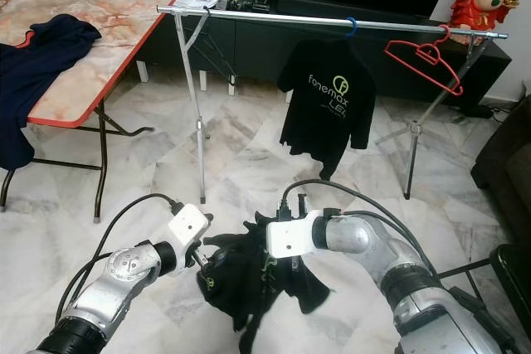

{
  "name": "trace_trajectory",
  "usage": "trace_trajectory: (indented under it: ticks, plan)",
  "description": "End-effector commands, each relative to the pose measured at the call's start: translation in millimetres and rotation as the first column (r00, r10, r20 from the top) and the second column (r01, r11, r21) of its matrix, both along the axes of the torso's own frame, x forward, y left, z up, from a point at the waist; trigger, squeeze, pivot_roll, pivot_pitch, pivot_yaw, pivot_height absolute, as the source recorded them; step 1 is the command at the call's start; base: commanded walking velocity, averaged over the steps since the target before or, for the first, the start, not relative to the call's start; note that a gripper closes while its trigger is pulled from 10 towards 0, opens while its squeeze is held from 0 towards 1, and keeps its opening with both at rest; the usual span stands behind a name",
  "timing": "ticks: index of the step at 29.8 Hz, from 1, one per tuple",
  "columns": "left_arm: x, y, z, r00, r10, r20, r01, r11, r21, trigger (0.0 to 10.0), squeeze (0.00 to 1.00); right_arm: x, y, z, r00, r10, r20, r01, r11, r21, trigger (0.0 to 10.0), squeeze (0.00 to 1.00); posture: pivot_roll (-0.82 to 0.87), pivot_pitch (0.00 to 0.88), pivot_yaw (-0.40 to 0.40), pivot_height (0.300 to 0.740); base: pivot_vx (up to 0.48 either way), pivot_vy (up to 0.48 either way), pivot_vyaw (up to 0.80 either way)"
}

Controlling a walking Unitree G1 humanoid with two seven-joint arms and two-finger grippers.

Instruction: Hang hanger

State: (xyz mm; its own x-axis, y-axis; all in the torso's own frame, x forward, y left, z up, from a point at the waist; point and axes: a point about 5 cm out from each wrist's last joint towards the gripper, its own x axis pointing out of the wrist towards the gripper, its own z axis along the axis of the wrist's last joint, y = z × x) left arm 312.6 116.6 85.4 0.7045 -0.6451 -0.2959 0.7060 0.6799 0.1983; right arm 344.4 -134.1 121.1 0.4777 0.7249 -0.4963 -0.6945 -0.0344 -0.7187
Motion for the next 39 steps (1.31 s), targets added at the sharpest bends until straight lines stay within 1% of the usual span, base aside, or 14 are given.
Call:
trace_trajectory:
  ticks: [1, 3, 5, 7, 11, 15, 17, 22, 36, 37, 38, 39]
  plan:
    - [-1.2, -6.2, -0.6, 0.999, -0.033, -0.022, 0.033, 0.999, -0.018, 10.0, 0.00, 4.8, 1.0, 11.2, 0.999, -0.020, 0.038, 0.018, 0.999, 0.042, 10.0, 0.00, 0.04, 0.081, -0.115, 0.740, 0.000, 0.000, 0.00]
    - [-3.5, -7.7, -2.0, 0.998, -0.057, -0.038, 0.056, 0.998, -0.018, 10.0, 0.00, 5.8, 1.4, 12.3, 0.999, -0.026, 0.043, 0.025, 0.999, 0.037, 10.0, 0.00, 0.04, 0.080, -0.115, 0.740, 0.000, 0.000, 0.00]
    - [-7.4, -8.5, -4.8, 0.994, -0.090, -0.068, 0.089, 0.996, -0.011, 10.0, 0.00, 8.7, 1.3, 14.2, 0.996, -0.045, 0.074, 0.044, 0.999, 0.022, 10.0, 0.00, 0.04, 0.080, -0.115, 0.740, 0.000, 0.000, 0.00]
    - [-8.8, -7.9, -6.8, 0.991, -0.094, -0.090, 0.093, 0.996, -0.012, 10.0, 0.00, 11.6, 2.8, 17.5, 0.994, -0.069, 0.090, 0.065, 0.997, 0.040, 10.0, 0.00, 0.04, 0.081, -0.115, 0.740, 0.000, 0.000, 0.00]
    - [-6.6, -7.5, -5.3, 0.994, -0.081, -0.077, 0.081, 0.997, -0.006, 10.0, 0.00, 13.3, 10.5, 23.7, 0.994, -0.065, 0.091, 0.058, 0.996, 0.073, 10.0, 0.00, 0.05, 0.079, -0.115, 0.740, 0.000, 0.000, 0.00]
    - [0.7, -10.0, -2.9, 0.998, -0.024, -0.051, 0.023, 1.000, -0.013, 10.0, 0.00, 12.5, 18.7, 33.3, 0.997, -0.044, 0.071, 0.033, 0.988, 0.151, 10.0, 0.00, 0.04, 0.075, -0.114, 0.740, 0.000, 0.000, 0.00]
    - [2.7, -10.4, -2.0, 0.999, -0.009, -0.047, 0.008, 1.000, -0.014, 10.0, 0.00, 11.8, 20.9, 35.9, 0.997, -0.036, 0.065, 0.025, 0.986, 0.166, 10.0, 0.00, 0.04, 0.075, -0.114, 0.740, 0.000, 0.000, 0.00]
    - [4.1, -15.4, 0.7, 0.999, -0.009, -0.040, 0.008, 0.999, -0.034, 10.0, 0.00, 7.8, 22.7, 35.6, 0.999, -0.014, 0.051, 0.005, 0.986, 0.169, 10.0, 0.00, 0.03, 0.063, -0.111, 0.740, 0.000, 0.000, 0.00]
    - [6.8, -19.2, 3.0, 1.000, 0.020, -0.015, -0.021, 0.997, -0.070, 10.0, 0.00, -0.2, 29.8, 37.1, 0.999, 0.042, -0.005, -0.040, 0.976, 0.212, 10.0, 0.00, 0.03, 0.062, -0.112, 0.740, 0.000, 0.000, 0.00]
    - [6.8, -19.8, 3.0, 1.000, 0.017, -0.017, -0.019, 0.997, -0.075, 8.5, 0.00, -0.1, 29.6, 37.4, 0.999, 0.039, -0.005, -0.037, 0.976, 0.214, 10.0, 0.00, 0.03, 0.062, -0.112, 0.740, 0.000, 0.000, 0.00]
    - [6.9, -20.2, 2.9, 1.000, 0.016, -0.019, -0.018, 0.997, -0.079, 8.5, 0.00, -0.4, 29.4, 37.9, 0.999, 0.036, -0.007, -0.034, 0.976, 0.215, 10.0, 0.00, 0.03, 0.062, -0.112, 0.740, 0.000, 0.000, 0.00]
    - [6.7, -20.4, 3.1, 1.000, 0.014, -0.020, -0.016, 0.997, -0.082, 0.0, 0.00, -0.4, 29.1, 38.6, 0.999, 0.032, -0.007, -0.030, 0.975, 0.220, 10.0, 0.00, 0.03, 0.067, -0.113, 0.740, 0.000, 0.000, 0.00]
